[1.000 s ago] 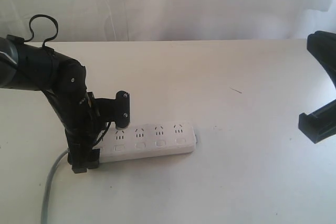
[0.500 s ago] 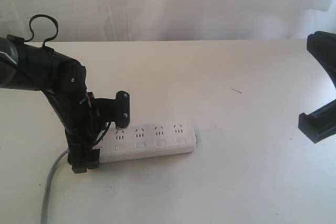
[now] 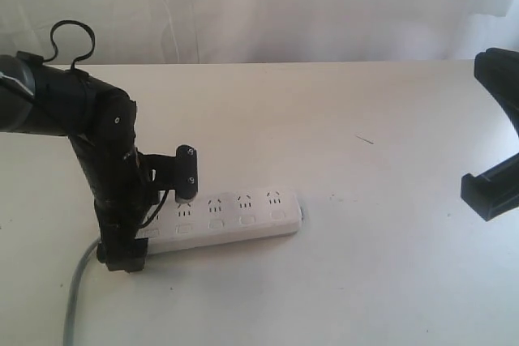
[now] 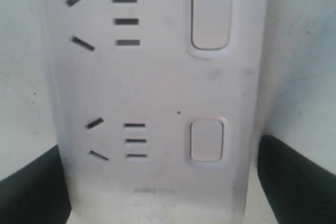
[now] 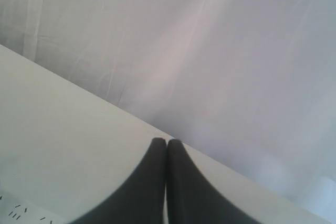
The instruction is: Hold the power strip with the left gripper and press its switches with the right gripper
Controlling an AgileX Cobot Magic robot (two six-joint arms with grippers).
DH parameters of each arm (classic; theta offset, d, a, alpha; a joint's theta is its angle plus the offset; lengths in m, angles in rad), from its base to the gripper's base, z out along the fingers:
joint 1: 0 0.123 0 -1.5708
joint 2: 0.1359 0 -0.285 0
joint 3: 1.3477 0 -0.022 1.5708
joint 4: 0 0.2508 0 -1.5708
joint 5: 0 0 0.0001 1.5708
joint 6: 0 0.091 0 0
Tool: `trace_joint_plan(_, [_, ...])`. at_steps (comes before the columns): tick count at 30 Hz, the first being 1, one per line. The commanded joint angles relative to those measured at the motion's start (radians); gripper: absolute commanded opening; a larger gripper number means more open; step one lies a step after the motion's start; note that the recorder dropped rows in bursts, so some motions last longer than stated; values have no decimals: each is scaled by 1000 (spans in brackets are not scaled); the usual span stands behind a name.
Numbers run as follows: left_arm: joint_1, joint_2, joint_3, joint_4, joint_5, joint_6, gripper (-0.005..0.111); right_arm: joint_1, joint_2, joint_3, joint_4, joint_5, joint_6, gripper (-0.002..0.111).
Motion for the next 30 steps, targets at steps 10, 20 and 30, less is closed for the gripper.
trace_joint_plan(10, [-19, -111, -50, 14, 213, -22, 91, -2, -2, 22, -3, 6, 31, 0])
trace_joint_plan(20, [-19, -347, -50, 8, 230, -50, 91, -2, -1, 28, -3, 2, 31, 0])
trace_joint_plan(30, [-19, -604, -50, -137, 219, -116, 91, -2, -1, 28, -3, 6, 31, 0])
